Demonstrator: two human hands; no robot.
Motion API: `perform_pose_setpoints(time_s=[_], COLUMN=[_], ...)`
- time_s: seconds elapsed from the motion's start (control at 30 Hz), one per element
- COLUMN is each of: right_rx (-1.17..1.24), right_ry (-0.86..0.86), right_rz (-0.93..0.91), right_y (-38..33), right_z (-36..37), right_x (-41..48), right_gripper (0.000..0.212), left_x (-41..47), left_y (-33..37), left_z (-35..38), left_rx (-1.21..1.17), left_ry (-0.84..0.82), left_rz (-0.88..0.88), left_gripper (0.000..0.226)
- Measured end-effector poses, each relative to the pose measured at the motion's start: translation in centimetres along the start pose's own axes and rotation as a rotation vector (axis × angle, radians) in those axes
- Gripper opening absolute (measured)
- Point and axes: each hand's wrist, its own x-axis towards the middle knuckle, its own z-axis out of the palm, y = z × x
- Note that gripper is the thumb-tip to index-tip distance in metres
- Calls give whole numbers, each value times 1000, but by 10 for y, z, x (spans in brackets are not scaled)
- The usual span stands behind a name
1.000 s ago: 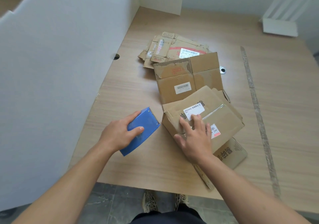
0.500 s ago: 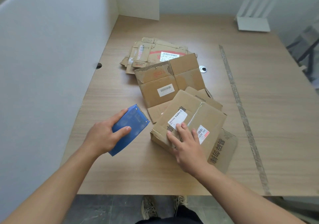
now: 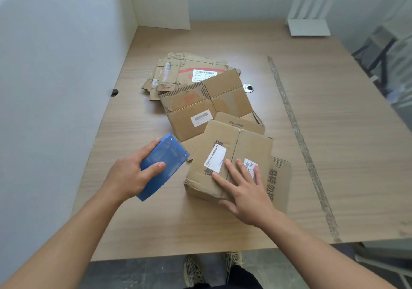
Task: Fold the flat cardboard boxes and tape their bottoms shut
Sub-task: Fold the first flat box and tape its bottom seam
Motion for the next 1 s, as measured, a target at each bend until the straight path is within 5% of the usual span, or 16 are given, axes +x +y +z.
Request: perform_pose_setpoints(time_s=[0.27, 0.4, 0.63, 0.73, 0.9, 1.0], right_rx=[-33, -8, 111, 241, 740, 939], right_ry=[-50, -6, 20, -60, 190, 112], right_rz=[-43, 77, 189, 137, 71, 14], right_y=[19, 21, 39, 49, 46, 34], right_z=[-5, -7, -10, -23, -58, -73], right_x=[14, 12, 22, 22, 12, 13], right_gripper=[65, 82, 69, 68, 53, 58], left_x=[8, 11, 10, 5, 3, 9], left_y=[9, 16, 31, 35, 42, 47], left_z=[1, 0, 6, 9, 10, 10], left_rx=[19, -2, 75, 184, 345, 430], left_ry=[-4, -23, -110, -125, -49, 11], left_rz=[56, 69, 156, 299, 680, 903], left_gripper=[58, 58, 62, 59, 61, 54])
